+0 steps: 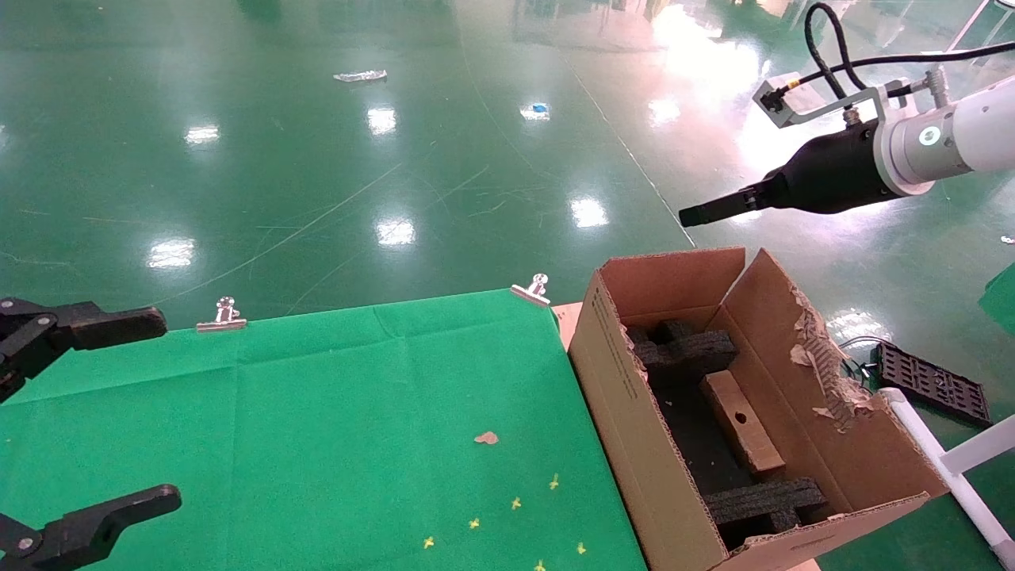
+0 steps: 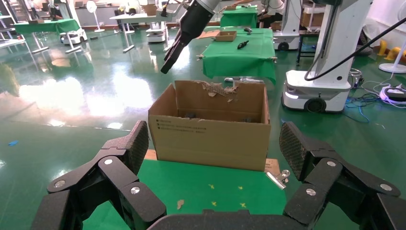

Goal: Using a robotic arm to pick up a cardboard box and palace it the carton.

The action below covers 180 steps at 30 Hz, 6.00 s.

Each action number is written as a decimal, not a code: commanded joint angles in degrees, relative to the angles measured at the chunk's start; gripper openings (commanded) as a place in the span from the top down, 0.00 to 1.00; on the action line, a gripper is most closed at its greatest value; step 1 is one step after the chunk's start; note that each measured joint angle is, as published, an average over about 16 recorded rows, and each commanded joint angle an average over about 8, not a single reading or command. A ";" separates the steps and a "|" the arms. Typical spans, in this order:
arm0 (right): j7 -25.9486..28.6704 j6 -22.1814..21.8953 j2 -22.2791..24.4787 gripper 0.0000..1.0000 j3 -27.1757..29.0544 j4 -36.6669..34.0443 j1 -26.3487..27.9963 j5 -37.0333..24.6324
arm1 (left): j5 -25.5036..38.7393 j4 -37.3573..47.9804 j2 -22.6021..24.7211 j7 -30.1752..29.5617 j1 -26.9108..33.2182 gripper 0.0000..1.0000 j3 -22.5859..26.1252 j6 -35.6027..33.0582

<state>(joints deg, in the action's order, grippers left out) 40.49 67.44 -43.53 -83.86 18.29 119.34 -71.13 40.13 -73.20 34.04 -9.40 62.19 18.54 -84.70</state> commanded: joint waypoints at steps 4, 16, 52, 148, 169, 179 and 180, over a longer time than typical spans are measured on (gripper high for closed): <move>-1.11 0.65 0.70 0.00 3.32 3.20 -2.00 2.06 | -0.01 0.02 0.00 0.01 0.00 0.00 0.01 0.00; -7.19 4.39 2.35 0.00 17.02 14.26 -13.85 7.84 | -0.02 0.04 0.00 0.03 0.02 0.00 0.03 0.00; -25.47 15.63 7.34 0.00 58.21 47.52 -49.46 25.21 | -0.06 0.04 -0.03 0.05 0.03 0.00 0.09 0.02; -29.65 18.18 8.49 0.00 67.65 55.12 -57.62 29.19 | -0.08 0.06 -0.04 0.06 0.03 0.00 0.10 0.04; -29.65 18.18 8.49 0.00 67.64 55.12 -57.62 29.19 | -0.08 0.06 -0.04 0.06 0.03 0.00 0.10 0.04; -29.65 18.18 8.49 0.00 67.64 55.12 -57.62 29.19 | -0.08 0.06 -0.04 0.06 0.03 0.00 0.10 0.04; -29.65 18.18 8.49 0.00 67.64 55.12 -57.62 29.19 | -0.08 0.06 -0.04 0.06 0.03 0.00 0.10 0.04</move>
<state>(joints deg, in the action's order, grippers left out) 10.84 85.62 -35.04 -16.21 73.41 61.72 -41.94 40.05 -73.14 34.00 -9.34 62.22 18.64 -84.66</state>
